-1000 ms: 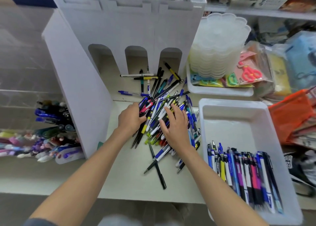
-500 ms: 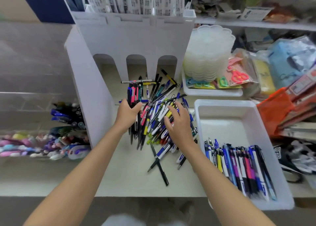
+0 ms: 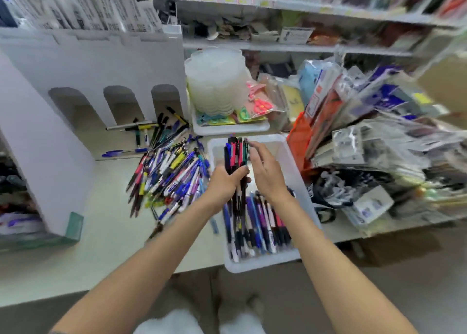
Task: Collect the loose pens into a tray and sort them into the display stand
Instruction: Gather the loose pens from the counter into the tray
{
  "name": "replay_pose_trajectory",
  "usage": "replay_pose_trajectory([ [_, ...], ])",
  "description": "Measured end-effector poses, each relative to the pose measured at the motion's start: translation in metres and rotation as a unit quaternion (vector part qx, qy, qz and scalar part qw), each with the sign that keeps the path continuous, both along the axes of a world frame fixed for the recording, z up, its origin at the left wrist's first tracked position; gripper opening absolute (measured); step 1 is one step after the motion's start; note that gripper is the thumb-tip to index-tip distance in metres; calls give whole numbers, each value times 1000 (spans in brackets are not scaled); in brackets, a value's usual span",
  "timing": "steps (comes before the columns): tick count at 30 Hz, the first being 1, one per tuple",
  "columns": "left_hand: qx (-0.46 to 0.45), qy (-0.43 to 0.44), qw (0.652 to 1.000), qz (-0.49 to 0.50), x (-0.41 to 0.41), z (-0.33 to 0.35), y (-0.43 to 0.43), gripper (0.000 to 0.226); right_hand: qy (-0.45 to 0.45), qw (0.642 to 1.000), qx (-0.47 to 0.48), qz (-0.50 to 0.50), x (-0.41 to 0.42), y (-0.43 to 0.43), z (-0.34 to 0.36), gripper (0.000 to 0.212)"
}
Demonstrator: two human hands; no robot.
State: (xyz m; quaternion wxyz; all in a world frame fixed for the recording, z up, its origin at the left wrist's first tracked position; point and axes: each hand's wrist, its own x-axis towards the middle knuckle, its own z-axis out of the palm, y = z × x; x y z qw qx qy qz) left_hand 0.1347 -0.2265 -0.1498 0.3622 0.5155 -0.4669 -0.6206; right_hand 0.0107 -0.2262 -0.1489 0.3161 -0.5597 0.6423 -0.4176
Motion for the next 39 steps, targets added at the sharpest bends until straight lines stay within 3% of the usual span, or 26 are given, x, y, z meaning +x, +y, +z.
replay_pose_trajectory([
  [5,-49,-80,995,22,-62,-19,34,19,-11,997,58,54,-62,29,-9,44],
  [8,-21,-94,995,39,-86,-29,51,28,-21,994,61,84,-83,35,-15,49],
  [10,1,-101,994,47,-96,-34,61,45,-28,993,69,96,-90,36,-18,56],
  [12,17,-126,990,54,-102,-39,67,82,-34,990,75,119,-91,36,-20,60],
  [13,23,-126,990,53,-103,-44,67,89,-34,988,72,131,-90,35,-19,61],
  [17,7,-98,995,12,-106,-40,77,41,-41,983,63,165,-84,30,-24,57],
  [21,-17,-147,989,-19,-94,-41,85,33,-72,984,79,146,-86,24,-33,24],
  [24,-123,-275,953,-46,-77,-38,88,49,-66,987,83,123,-90,21,-39,7],
  [26,-160,-347,924,-30,-65,-42,87,56,-63,986,106,112,-88,19,-44,14],
  [30,-230,-495,838,-3,-40,-63,81,42,-44,980,152,119,-71,23,-49,42],
  [32,-222,-514,828,-6,-32,-73,79,43,-29,982,138,129,-65,26,-52,44],
  [36,-241,-522,818,-22,-29,-82,78,46,133,967,92,197,-66,35,-63,29],
  [39,-247,-500,830,-27,-26,-81,70,44,99,972,86,194,-68,34,-58,33],
])
